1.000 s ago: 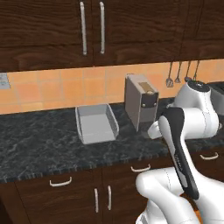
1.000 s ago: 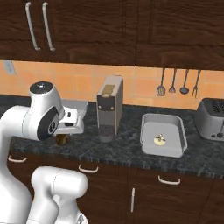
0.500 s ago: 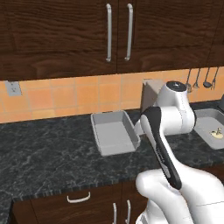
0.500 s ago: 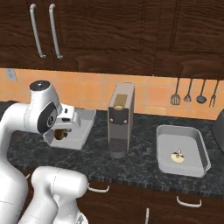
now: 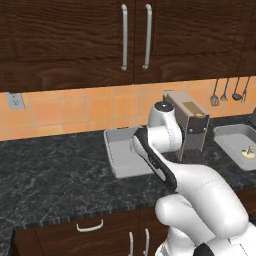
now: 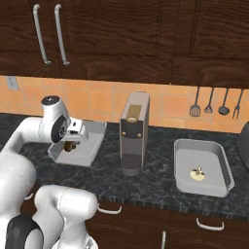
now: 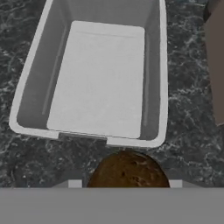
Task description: Place one mushroom and one steak in each tupperware on the nearby counter, to pack two identical lunches.
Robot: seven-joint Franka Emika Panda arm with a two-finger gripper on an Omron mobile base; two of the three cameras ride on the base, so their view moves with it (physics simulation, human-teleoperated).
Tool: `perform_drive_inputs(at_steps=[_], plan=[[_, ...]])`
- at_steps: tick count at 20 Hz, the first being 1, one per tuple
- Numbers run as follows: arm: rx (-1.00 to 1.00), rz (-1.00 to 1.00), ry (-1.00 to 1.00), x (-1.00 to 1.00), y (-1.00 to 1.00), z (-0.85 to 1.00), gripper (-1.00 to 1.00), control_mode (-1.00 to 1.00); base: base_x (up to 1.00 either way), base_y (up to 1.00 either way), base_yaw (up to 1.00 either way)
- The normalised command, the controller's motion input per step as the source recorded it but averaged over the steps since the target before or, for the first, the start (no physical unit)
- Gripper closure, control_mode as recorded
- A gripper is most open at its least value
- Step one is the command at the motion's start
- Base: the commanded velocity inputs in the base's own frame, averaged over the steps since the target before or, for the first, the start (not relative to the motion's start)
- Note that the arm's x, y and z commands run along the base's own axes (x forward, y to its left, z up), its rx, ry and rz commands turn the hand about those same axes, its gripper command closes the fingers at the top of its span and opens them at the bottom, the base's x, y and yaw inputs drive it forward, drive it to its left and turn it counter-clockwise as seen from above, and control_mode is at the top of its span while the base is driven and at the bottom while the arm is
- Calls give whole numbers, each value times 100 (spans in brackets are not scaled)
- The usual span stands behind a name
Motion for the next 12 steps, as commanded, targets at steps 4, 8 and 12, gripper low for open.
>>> perform_drive_inputs(at_steps=[4,8,12], plan=[[0,0,45,86,1,-1,100,-100,0,0,0],[0,0,1,64,6,-60,100,-100,0,0,0],[0,0,-2,100,43,-72,100,-100,0,0,0]])
